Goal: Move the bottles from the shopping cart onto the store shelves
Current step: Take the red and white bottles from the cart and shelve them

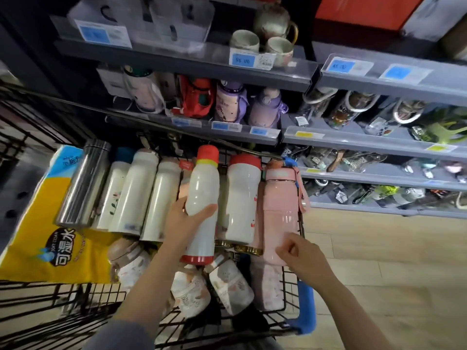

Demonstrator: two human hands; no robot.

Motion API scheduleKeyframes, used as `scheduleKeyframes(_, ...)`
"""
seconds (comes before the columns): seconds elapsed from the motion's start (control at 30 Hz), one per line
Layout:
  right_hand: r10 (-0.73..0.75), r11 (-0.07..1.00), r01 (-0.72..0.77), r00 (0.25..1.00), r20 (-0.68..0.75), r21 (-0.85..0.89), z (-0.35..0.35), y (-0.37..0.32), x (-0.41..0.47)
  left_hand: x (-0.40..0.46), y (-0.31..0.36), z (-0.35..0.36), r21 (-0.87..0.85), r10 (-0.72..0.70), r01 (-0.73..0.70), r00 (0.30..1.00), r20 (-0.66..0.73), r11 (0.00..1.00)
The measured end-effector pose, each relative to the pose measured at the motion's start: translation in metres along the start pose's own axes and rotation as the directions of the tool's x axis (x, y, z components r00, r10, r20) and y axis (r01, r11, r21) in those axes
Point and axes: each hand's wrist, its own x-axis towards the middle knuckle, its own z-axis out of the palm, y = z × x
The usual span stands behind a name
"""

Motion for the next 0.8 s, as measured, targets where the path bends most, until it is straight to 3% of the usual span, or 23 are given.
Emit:
scheduleKeyframes(0.13, -0.004, 0.993, -0.002, 0.999, -0.05, -0.122, 0.002, -0.015, -0.001, -0.026, -0.008, -0.035, -0.149, -0.05, 0.047, 0.999, -0.015, 0.988)
scheduleKeyframes(0.33, -0.168, 0.984, 0.148, 0.957, -0.238, -0.099, 0.018, -0.09, 0.024, -0.068, -0.034, -0.094, -0.386, -0.066, 0.059, 0.998, -0.006, 0.921)
scheduleKeyframes(0.5, 0.082, 0.99, -0.102, 0.98, -0.18, -0.103, 0.045, -0.139, 0.057, -0.07, -0.06, -0.106, -0.441, -0.152, 0.106, 0.986, -0.071, 0.891)
scheduleKeyframes(0.6, 0.2, 0.976, -0.214, 0.953, -0.23, -0.038, 0.062, -0.149, 0.066, -0.066, -0.069, -0.105, -0.392, -0.1, 0.06, 0.992, -0.081, 0.918)
scheduleKeyframes(0.8, 0.217, 0.967, -0.251, 0.907, -0.361, -0.048, 0.082, -0.144, 0.071, -0.066, -0.057, -0.099, -0.342, -0.08, 0.057, 0.995, -0.055, 0.938)
